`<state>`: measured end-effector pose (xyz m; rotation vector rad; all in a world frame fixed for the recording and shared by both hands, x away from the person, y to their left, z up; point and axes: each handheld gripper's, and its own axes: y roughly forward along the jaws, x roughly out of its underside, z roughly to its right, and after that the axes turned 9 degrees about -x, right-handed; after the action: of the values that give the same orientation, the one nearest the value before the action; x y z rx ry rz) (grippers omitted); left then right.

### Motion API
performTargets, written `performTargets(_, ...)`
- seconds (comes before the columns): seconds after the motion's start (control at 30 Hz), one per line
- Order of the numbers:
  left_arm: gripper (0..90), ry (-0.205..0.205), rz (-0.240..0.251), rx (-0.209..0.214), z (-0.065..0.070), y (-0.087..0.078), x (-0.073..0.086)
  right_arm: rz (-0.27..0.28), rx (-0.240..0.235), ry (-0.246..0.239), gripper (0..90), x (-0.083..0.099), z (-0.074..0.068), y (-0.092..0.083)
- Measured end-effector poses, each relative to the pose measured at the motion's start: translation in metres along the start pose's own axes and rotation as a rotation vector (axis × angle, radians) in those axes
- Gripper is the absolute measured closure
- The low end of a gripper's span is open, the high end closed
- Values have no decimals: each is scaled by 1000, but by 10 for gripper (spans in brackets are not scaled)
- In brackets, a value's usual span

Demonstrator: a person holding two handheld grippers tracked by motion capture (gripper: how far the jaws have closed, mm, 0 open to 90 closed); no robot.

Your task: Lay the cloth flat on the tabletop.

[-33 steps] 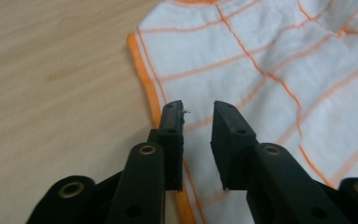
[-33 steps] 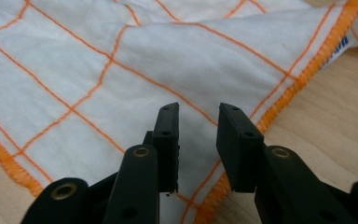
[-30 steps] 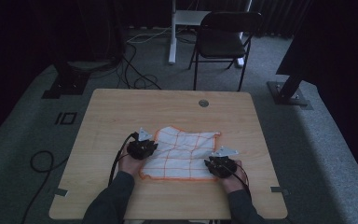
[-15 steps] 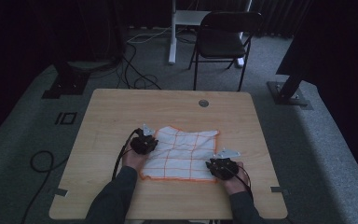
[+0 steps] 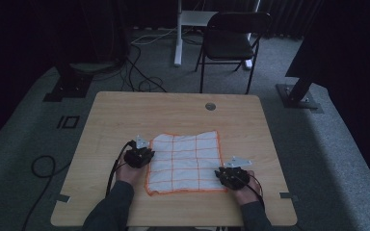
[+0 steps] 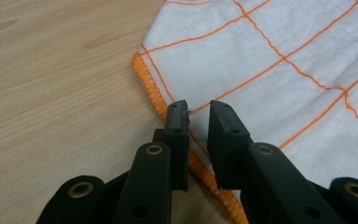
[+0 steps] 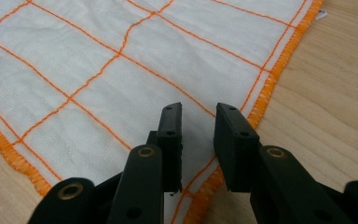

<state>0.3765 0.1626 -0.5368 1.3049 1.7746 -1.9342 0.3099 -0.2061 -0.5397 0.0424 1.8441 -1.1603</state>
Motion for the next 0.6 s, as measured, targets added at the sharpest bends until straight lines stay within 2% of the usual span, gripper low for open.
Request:
performTargets(0.07,775,1,-2,-4,-1,-2,0,-1,-1,-1,725,0,0,-1)
performTargets(0.13,719,-11,15,-17,-6,-2,-3,0,-6,0,725,2,0,-1)
performTargets(0.3,655,-94,39,-36,-24,4,-19,0,-6,-1,725,2,0,-2)
performTargets(0.37,629,-124,42,-20,-29,11,-26,1,-8,-1,725,2,0,-2)
performTargets(0.43,594,-145,40,15,-32,19,-31,1,-9,-1,724,2,0,-2)
performTargets(0.6,534,-151,-14,49,-26,41,-37,3,-11,-2,724,2,1,-2)
